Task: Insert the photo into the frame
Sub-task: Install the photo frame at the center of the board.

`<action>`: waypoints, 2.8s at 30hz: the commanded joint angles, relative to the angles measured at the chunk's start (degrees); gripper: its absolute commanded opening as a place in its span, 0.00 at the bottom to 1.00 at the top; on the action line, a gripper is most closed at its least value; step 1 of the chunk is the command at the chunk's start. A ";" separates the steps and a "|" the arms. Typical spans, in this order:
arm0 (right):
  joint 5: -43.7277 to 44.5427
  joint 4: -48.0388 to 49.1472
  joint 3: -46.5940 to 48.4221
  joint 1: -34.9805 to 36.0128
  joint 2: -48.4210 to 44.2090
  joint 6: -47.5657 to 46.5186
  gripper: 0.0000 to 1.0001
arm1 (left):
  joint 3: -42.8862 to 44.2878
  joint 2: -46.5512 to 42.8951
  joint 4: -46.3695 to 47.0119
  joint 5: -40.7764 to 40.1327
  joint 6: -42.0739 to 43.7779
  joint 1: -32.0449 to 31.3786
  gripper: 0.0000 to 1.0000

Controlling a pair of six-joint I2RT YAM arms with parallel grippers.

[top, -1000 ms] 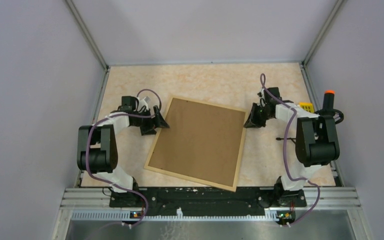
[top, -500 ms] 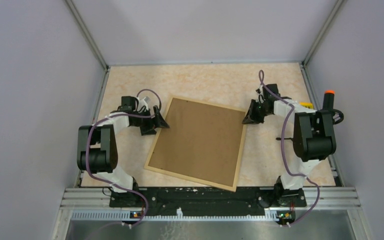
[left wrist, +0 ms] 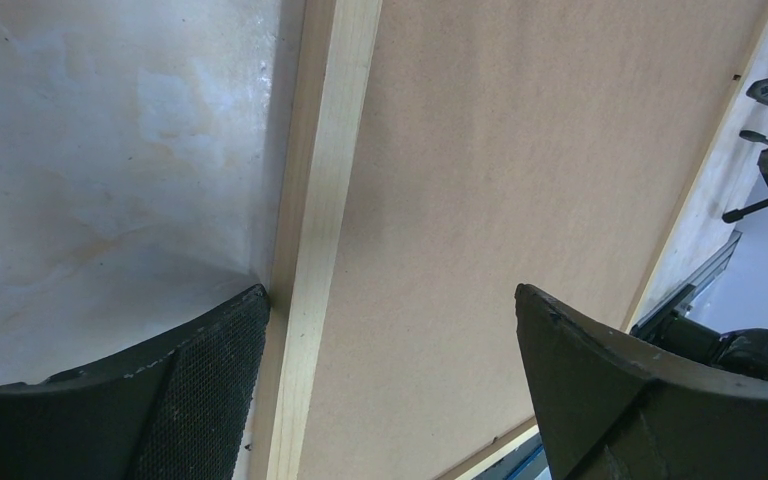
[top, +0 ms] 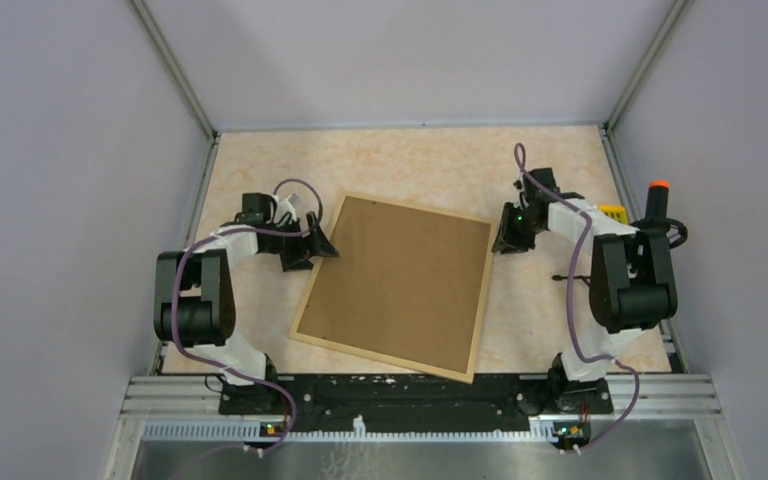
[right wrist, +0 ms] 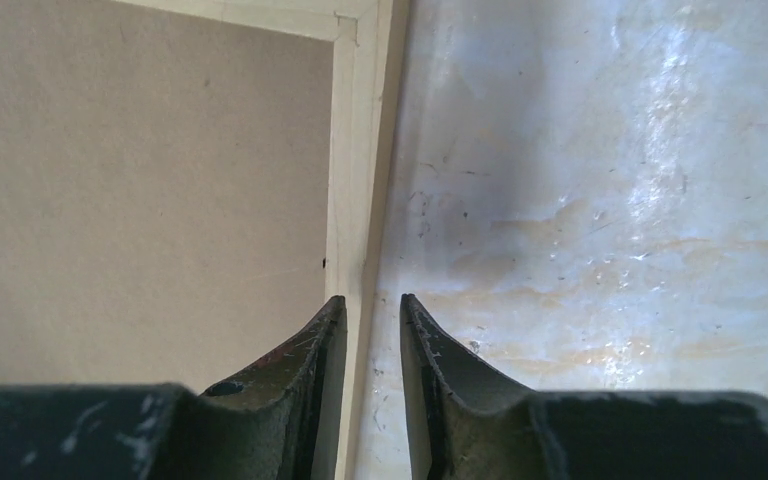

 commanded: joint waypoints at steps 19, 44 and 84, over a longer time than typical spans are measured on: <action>5.58 2.76 1.01 2.84 4.83 -0.36 0.22 | -2.32 -0.65 -3.11 0.96 0.35 0.02 0.96; 0.28 -0.60 2.97 0.91 1.51 -2.09 0.21 | -2.40 -0.65 -3.25 0.33 0.51 0.15 0.96; 5.22 -3.77 8.07 3.58 17.27 -4.51 0.22 | -2.31 4.92 -1.34 4.82 -0.36 0.03 0.97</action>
